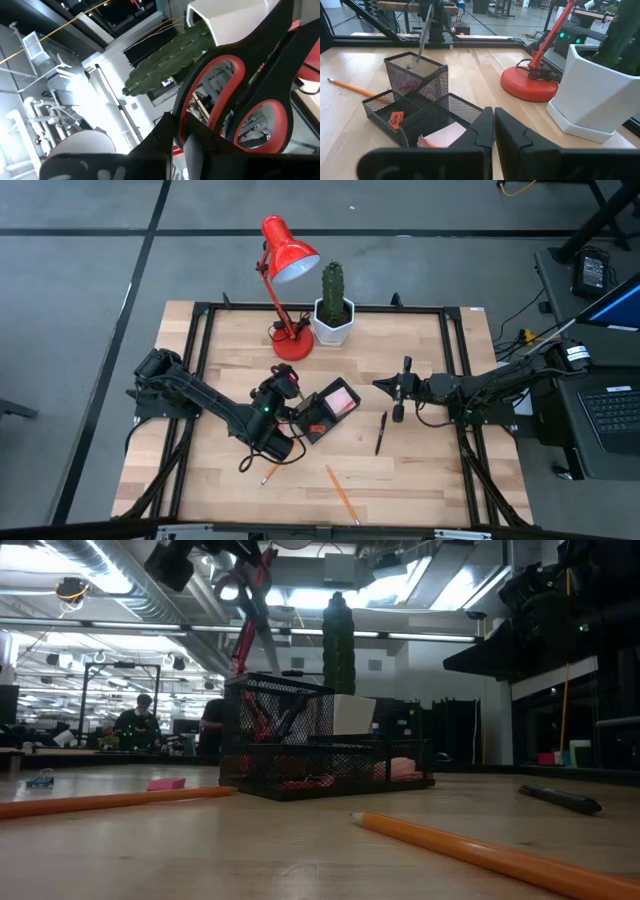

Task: Pick and place office supplies into organizer
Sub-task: Put the scissors into the black desk organizer

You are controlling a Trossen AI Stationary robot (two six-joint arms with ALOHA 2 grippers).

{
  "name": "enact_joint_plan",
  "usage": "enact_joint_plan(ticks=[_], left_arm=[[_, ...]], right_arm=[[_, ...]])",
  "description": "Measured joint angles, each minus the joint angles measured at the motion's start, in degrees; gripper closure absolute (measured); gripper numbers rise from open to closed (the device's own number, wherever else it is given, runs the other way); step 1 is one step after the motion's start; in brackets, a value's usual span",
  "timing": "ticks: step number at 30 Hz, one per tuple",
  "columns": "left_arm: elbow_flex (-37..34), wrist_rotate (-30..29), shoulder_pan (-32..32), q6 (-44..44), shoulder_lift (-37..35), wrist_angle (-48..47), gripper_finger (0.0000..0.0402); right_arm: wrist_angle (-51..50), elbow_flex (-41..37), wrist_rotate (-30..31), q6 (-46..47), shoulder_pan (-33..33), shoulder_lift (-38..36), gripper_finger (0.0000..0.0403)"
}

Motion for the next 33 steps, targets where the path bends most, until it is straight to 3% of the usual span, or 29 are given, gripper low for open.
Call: enact_joint_plan(ticks=[8, 20, 33], left_arm=[[-4.04, 2.11, -0.12, 0.39, 0.0, 4.96, 0.039], [-9.18, 3.12, -0.12, 17.87, 0.0, 21.19, 0.039], [-9.18, 3.81, -0.49, 23.34, 0.0, 27.12, 0.039]], right_arm=[[-0.01, 0.0, 0.01, -0.01, 0.0, 0.0, 0.0383], [-0.03, 0.0, 0.02, -0.01, 0.0, 0.0, 0.0383], [-0.07, 0.0, 0.01, -0.05, 0.0, 0.0, 0.0383]])
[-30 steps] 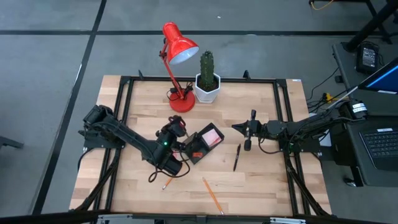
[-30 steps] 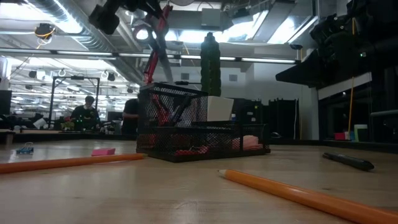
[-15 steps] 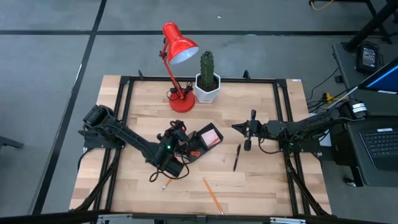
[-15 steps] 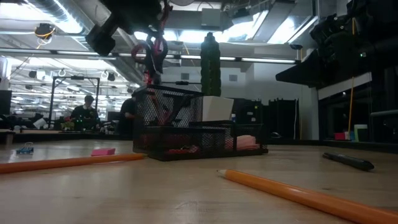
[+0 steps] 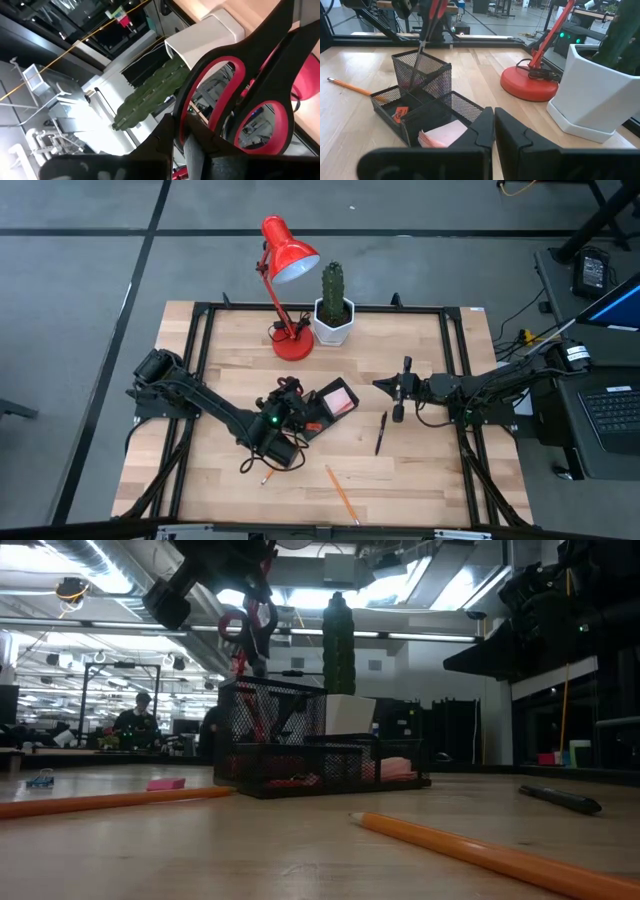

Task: Pick and place office supplies into organizer
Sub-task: Put the scissors into the black desk organizer

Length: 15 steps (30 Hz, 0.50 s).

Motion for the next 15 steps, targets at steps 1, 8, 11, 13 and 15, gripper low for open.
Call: enact_joint_plan(ticks=[1, 8, 11, 13, 15], left_arm=[[0.0, 0.15, 0.0, 0.01, 0.0, 0.0, 0.0389], [0.0, 0.37, 0.03, -0.07, 0.08, 0.02, 0.039], [0.0, 0.6, 0.11, -0.09, 1.23, 0.0, 0.039], [0.0, 0.76, 0.16, 0.2, 2.33, 0.02, 0.039], [0.0, 1.06, 0.28, 1.07, 3.76, -0.03, 0.039]], right_arm=[[0.0, 0.0, 0.01, 0.0, 0.0, 0.0, 0.0383], [0.0, 0.0, -0.01, 0.0, 0.0, 0.0, 0.0383], [0.0, 0.0, -0.01, 0.0, 0.0, 0.0, 0.0383], [0.0, 0.0, 0.0, 0.0, -0.02, 0.0, 0.0383], [0.0, 0.0, -0.01, 0.0, 0.0, 0.0, 0.0383]])
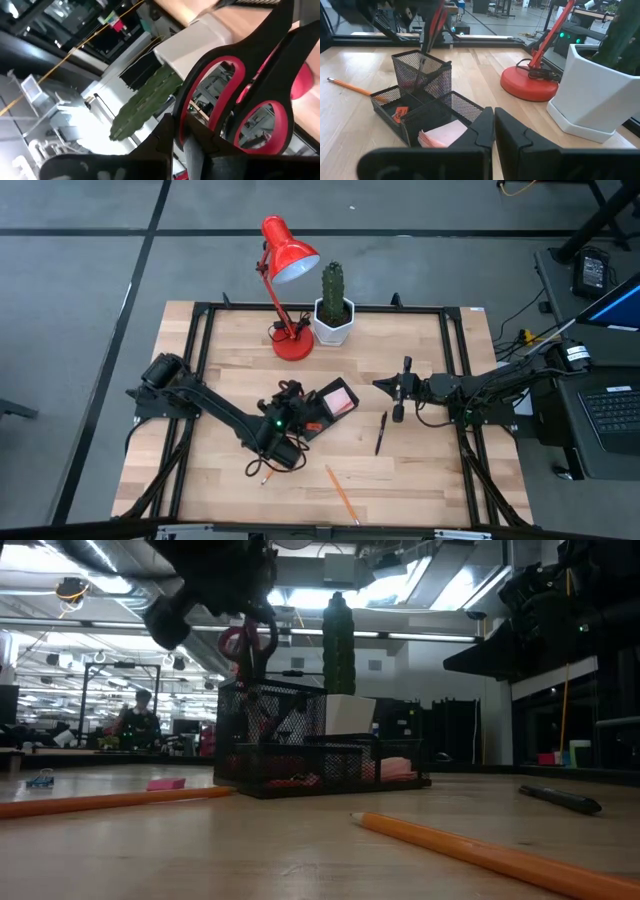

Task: Pick and place office supplies into organizer
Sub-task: Put the scissors into the black desk organizer

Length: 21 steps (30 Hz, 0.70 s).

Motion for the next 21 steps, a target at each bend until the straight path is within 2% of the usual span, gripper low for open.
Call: enact_joint_plan(ticks=[6, 11, 21], left_arm=[[0.0, -2.94, 0.05, 0.19, 1.96, -0.1, 0.039], [0.0, -2.14, 0.05, 0.16, 1.68, -0.08, 0.0387], [0.0, -1.37, 0.07, -3.63, 1.68, -0.08, 0.0327]], right_arm=[[-0.04, 0.0, -0.01, 0.0, -0.01, 0.0, 0.0383], [-0.17, 0.0, 0.02, 0.02, 0.0, 0.0, 0.0383], [-0.42, 0.0, 0.01, 0.02, 0.0, 0.02, 0.0383]])
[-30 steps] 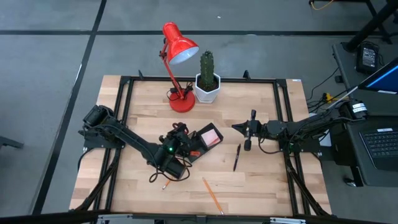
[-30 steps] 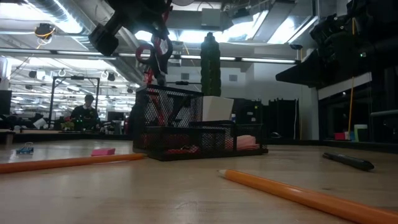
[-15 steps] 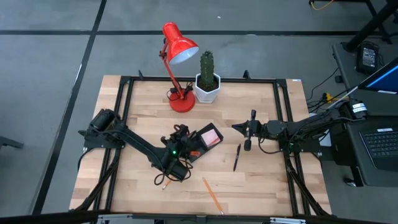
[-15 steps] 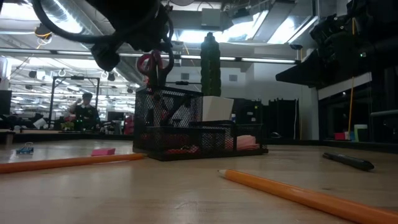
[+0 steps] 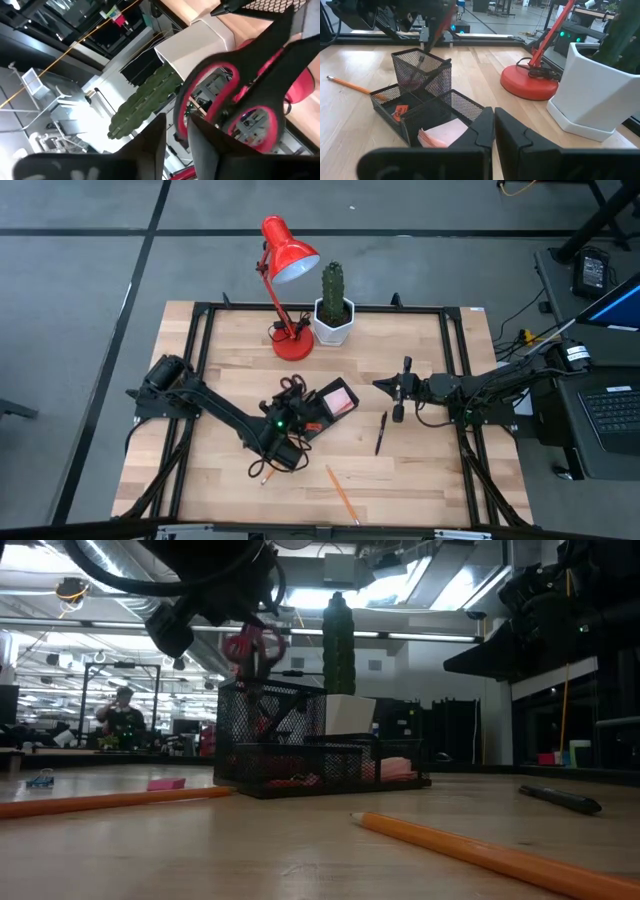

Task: Pick and place office supplies into organizer
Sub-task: Put the scissors into the black desk organizer

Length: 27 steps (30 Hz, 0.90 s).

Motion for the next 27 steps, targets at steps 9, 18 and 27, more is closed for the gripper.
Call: enact_joint_plan(ticks=[9, 18, 27], left_arm=[[3.11, -0.99, -0.24, 0.42, -0.26, -0.31, 0.0307], [6.29, -2.58, -1.68, 0.18, -3.2, -0.31, 0.032], [6.29, -3.23, -2.66, -14.46, -6.46, -2.65, 0.0336]], right_arm=[[0.0, 0.0, 0.01, 0.01, 0.0, 0.0, 0.0383], [-0.1, 0.01, 0.01, 0.03, 0.0, 0.0, 0.0383], [-0.33, 0.02, 0.0, 0.24, 0.0, 0.0, 0.0383]])
